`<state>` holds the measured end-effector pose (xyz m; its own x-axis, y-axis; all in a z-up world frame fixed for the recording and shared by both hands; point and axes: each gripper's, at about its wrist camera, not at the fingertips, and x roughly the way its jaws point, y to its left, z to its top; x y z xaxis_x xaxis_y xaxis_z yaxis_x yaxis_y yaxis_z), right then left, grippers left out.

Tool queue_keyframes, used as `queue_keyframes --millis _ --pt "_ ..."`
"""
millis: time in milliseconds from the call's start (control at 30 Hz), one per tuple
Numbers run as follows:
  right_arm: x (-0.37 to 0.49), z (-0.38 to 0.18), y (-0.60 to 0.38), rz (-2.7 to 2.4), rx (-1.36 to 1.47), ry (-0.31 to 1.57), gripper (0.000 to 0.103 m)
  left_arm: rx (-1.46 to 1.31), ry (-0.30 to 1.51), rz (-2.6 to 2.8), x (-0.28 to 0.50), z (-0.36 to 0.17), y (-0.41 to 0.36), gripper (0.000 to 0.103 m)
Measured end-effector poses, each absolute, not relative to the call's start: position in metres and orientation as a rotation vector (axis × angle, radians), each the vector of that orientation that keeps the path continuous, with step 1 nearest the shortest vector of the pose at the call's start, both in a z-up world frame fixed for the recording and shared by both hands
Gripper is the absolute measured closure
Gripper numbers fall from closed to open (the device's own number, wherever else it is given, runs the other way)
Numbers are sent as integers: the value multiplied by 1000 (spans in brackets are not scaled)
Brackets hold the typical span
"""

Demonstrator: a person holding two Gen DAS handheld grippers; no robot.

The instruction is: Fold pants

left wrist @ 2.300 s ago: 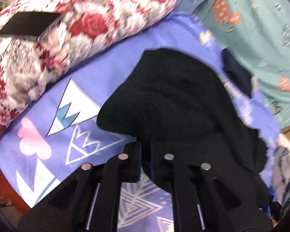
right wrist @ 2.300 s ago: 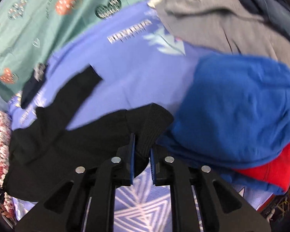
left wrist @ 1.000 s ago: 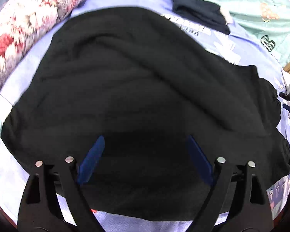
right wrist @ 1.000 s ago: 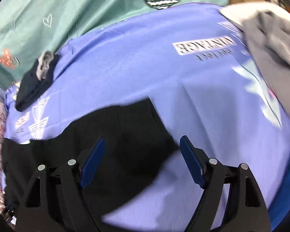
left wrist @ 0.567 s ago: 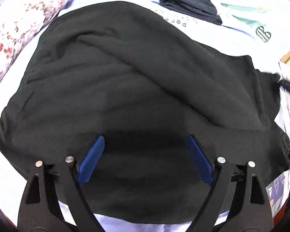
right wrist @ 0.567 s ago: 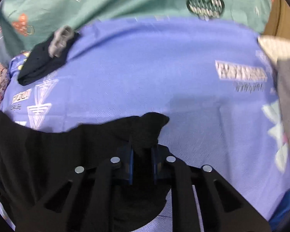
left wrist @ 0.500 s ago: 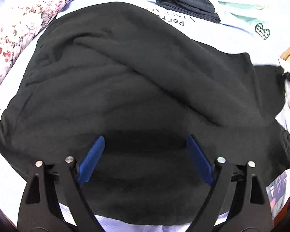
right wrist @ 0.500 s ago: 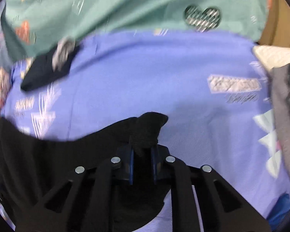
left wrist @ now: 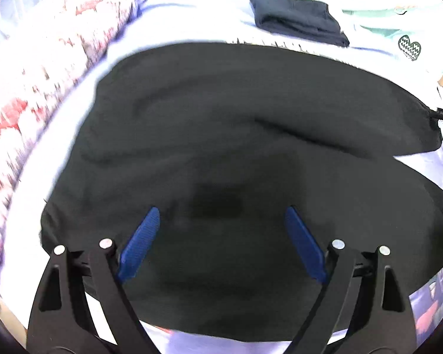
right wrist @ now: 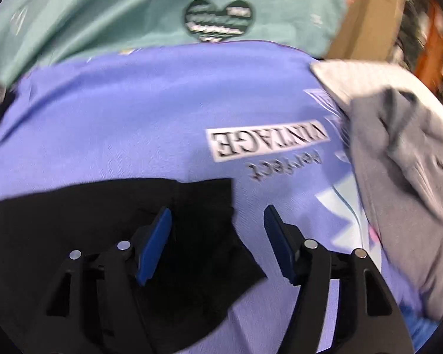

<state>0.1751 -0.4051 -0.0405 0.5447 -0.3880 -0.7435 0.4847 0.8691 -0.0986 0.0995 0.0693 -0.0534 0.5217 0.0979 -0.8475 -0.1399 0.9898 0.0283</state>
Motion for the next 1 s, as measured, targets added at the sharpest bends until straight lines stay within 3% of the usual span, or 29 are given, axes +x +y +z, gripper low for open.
queue_keyframes --millis 100,267,667,867,1000 --pt "139 -29 -389 -382 200 816 22 -9 964 187 112 -36 98 11" --pt "81 -26 -353 -196 291 873 17 -4 942 294 148 -19 159 10" --pt "60 -32 -287 0 555 914 17 -78 1046 287 236 -46 248 12" --pt "64 -38 -271 -8 511 913 17 -114 1135 199 262 -67 275 14" --pt "67 -43 -274 -10 546 917 17 -78 1138 130 269 -68 278 28"
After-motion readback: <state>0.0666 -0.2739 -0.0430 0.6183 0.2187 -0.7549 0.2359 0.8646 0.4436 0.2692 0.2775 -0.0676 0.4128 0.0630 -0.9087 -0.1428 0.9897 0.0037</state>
